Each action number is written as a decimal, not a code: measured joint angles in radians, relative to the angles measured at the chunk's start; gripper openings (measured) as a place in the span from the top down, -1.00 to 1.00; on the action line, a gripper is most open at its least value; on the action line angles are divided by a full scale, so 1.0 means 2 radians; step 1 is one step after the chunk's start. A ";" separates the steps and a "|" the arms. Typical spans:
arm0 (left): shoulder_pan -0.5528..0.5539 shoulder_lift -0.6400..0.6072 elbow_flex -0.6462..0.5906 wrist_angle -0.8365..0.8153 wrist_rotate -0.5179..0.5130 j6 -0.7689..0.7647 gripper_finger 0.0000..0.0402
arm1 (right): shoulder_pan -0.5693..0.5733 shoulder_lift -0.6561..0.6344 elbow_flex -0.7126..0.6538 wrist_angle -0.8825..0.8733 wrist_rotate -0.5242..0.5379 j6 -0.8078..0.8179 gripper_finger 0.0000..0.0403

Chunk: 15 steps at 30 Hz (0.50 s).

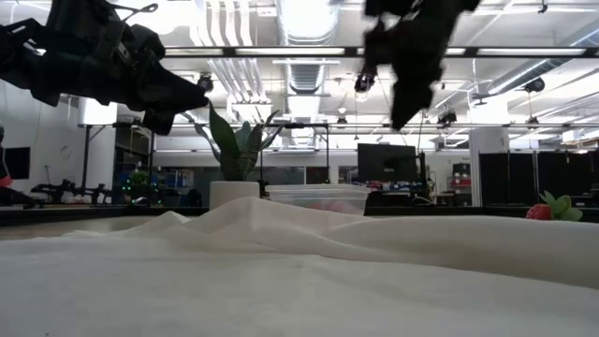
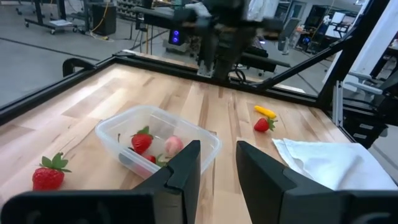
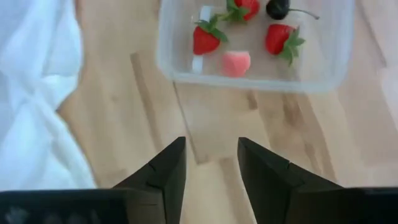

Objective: Pick and placing Produce into tupperware
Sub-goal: Put the red strawberry into the transparent bin

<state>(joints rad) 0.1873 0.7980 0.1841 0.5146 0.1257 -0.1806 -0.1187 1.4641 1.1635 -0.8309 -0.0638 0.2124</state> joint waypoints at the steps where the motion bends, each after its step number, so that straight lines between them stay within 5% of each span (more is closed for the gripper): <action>1: 0.000 0.000 0.000 0.000 0.000 0.000 0.56 | 0.015 -0.026 -0.014 -0.001 0.013 0.015 0.31; 7: 0.000 0.000 0.000 0.000 0.000 0.000 0.56 | 0.139 -0.182 -0.095 0.015 0.065 0.129 0.35; 15: 0.000 0.000 0.000 0.019 0.000 0.002 0.56 | 0.327 -0.304 -0.216 0.182 0.158 0.174 0.39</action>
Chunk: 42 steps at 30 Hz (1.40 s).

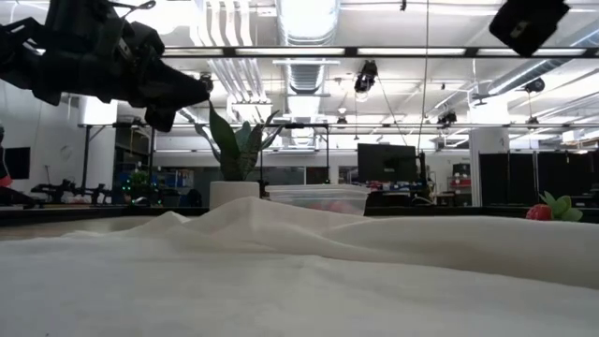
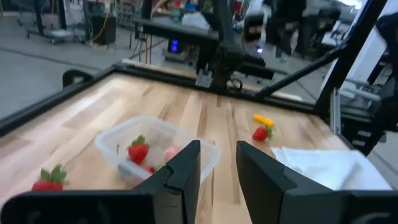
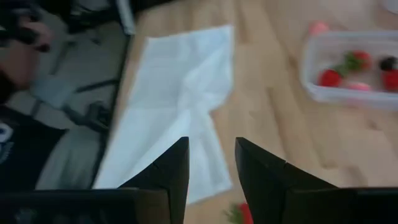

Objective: Pick and placing Produce into tupperware
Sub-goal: Put the red strawberry into the transparent bin

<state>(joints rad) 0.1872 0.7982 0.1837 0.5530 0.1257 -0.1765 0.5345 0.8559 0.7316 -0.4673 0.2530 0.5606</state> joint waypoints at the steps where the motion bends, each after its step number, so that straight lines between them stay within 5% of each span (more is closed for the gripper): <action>1: 0.000 0.000 0.000 0.007 0.000 0.000 0.56 | 0.012 -0.005 -0.014 0.021 0.004 -0.001 0.40; 13: 0.000 0.000 0.000 0.025 0.000 0.000 0.56 | 0.036 0.061 -0.084 0.051 0.005 -0.058 0.38; 29: 0.000 0.000 0.000 0.034 -0.015 -0.002 0.56 | 0.047 0.200 -0.061 0.052 -0.039 -0.058 0.50; 42: 0.000 0.000 0.000 0.034 -0.015 -0.002 0.56 | 0.049 0.250 -0.058 0.053 -0.034 -0.058 0.56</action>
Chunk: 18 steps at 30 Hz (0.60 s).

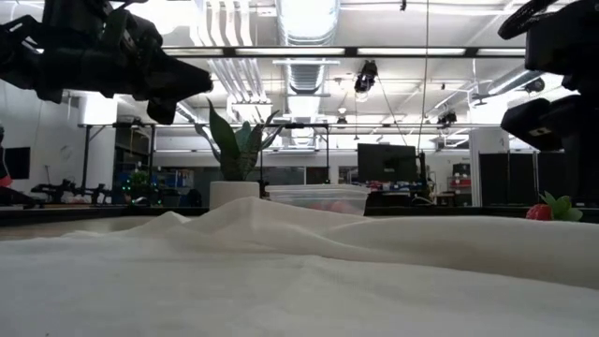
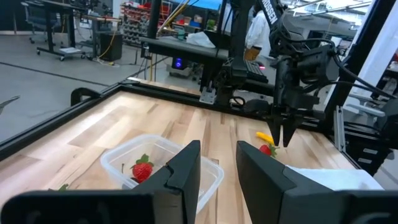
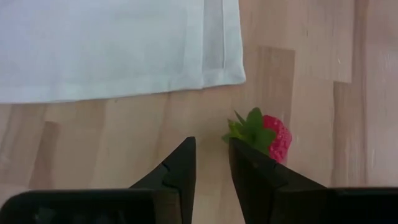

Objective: Pick and placing Produce into tupperware
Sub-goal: Put the red strawberry into the transparent bin

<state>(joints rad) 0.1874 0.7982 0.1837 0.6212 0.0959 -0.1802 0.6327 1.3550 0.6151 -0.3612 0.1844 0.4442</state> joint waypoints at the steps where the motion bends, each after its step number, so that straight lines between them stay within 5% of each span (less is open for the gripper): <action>1: 0.000 0.000 0.000 0.000 0.000 0.000 0.56 | 0.000 0.002 0.000 0.000 0.000 0.000 0.55; 18: 0.000 0.000 0.000 0.000 0.000 0.000 0.56 | 0.000 0.004 0.000 0.022 0.014 -0.003 0.56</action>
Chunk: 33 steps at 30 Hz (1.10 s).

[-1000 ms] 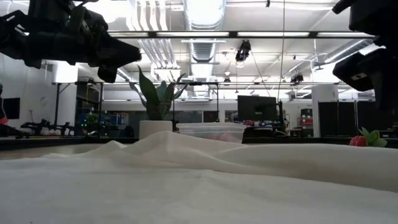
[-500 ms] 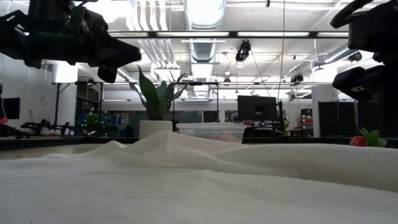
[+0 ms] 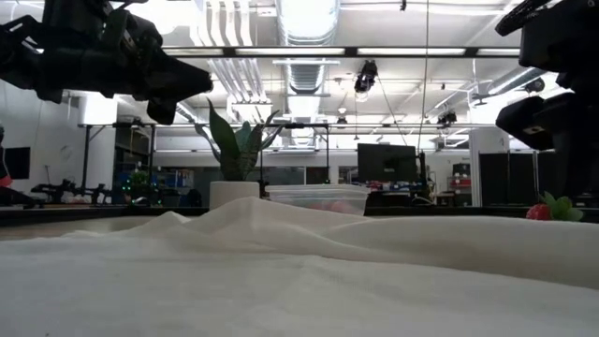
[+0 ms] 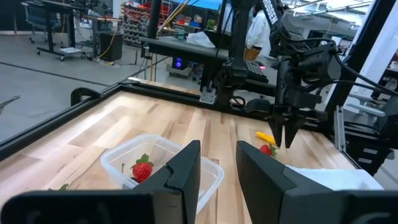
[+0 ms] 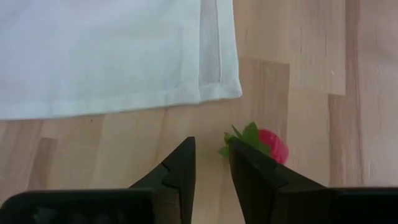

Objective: Pick and placing Produce into tupperware
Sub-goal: Put the red strawberry into the transparent bin

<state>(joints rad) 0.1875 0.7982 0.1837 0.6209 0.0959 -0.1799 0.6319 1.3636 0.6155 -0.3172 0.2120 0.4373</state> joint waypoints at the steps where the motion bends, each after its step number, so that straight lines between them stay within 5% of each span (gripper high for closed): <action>1: 0.000 0.000 0.000 0.000 0.000 0.000 0.56 | 0.000 0.000 0.000 0.002 0.001 -0.001 0.56; 33: 0.000 0.000 0.000 0.000 0.000 0.001 0.56 | -0.009 0.001 -0.008 0.013 0.023 -0.019 0.54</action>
<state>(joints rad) 0.1875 0.7979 0.1837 0.6209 0.0960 -0.1782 0.6144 1.3647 0.6000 -0.2906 0.2588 0.3992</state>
